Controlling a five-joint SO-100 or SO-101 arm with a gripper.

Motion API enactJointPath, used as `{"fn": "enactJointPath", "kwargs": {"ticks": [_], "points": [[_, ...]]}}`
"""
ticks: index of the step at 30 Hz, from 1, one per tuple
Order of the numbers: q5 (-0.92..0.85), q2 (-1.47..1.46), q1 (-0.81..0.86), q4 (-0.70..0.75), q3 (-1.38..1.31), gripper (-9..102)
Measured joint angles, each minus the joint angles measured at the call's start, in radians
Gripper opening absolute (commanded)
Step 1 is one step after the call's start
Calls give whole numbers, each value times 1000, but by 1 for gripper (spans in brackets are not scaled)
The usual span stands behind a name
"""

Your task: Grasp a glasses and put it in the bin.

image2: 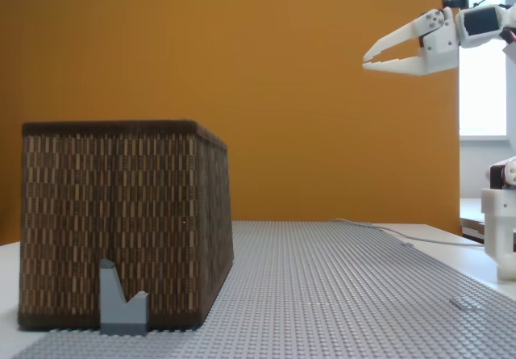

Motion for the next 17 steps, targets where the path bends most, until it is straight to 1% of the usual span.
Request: {"fn": "enactJointPath", "kwargs": {"ticks": [2, 5, 8, 12, 14, 17], "points": [[0, 0, 0, 0, 0, 8], [0, 0, 0, 0, 15, 23], [0, -6, 0, -3, 18, 33], [0, 20, 0, -3, 20, 34], [0, 20, 0, -12, 20, 39], [0, 15, 0, -18, 34, 39]]}}
